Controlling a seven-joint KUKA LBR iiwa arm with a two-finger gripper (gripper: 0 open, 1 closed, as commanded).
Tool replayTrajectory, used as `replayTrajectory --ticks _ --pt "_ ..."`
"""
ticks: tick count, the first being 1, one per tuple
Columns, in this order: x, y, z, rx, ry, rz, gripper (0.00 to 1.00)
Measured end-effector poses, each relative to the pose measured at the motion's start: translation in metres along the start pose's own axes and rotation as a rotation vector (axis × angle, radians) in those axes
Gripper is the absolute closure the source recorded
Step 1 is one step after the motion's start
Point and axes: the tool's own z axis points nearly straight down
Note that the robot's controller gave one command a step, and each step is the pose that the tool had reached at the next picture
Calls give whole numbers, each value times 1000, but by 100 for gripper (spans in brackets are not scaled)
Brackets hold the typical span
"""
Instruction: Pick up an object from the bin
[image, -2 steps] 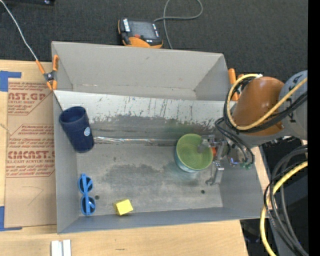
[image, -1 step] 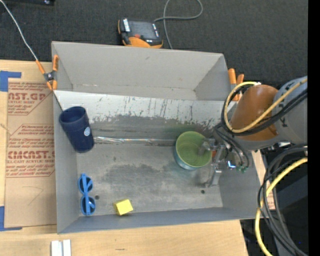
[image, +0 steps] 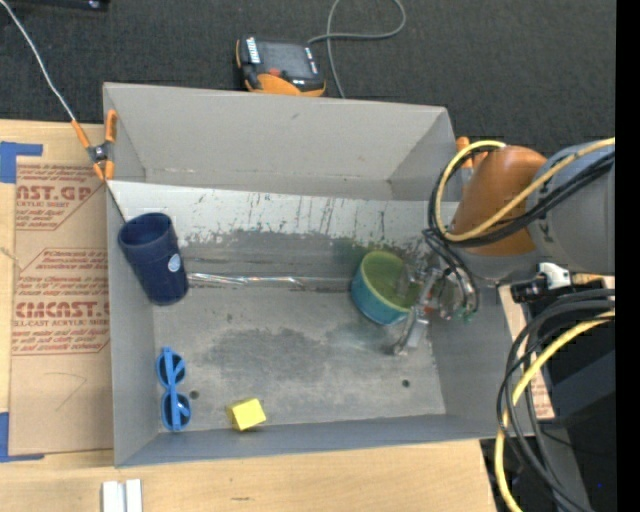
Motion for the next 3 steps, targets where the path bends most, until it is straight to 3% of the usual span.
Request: replayTrajectory --ticks 1,2,3 --pt "5 -18 -2 -12 -1 -183 0" --pt "2 -17 -6 -13 -10 -181 100" --pt "16 -13 -164 -12 -21 -195 100"
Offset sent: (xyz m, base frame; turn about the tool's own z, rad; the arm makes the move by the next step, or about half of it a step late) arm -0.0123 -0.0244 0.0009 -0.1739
